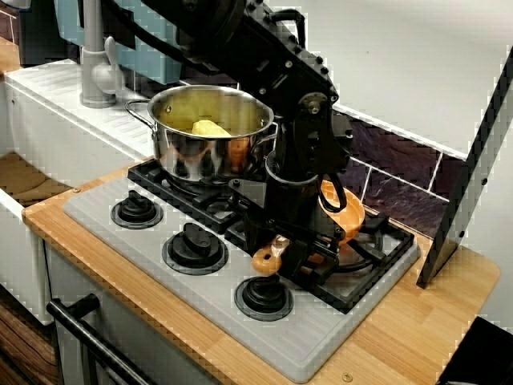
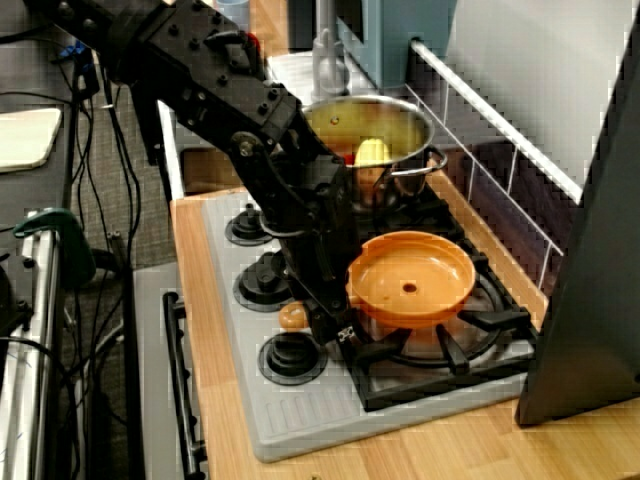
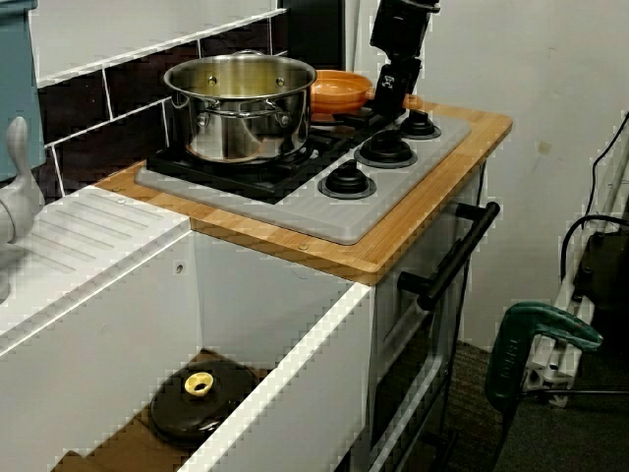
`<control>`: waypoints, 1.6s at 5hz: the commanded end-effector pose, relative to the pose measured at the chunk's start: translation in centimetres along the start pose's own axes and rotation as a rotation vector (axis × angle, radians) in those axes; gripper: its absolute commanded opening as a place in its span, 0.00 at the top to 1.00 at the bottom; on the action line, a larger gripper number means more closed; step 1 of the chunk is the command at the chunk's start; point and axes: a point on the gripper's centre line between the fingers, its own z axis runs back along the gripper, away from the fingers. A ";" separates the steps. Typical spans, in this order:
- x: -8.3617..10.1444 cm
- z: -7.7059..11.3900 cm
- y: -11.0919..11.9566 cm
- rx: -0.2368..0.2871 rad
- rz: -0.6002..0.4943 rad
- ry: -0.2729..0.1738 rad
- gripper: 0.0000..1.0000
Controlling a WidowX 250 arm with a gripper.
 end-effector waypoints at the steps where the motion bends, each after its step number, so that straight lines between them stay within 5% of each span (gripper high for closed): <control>1: 0.7 2.7 -0.2 -0.043 0.034 -0.036 1.00; 8: 1.6 6.6 0.2 -0.100 0.046 -0.059 1.00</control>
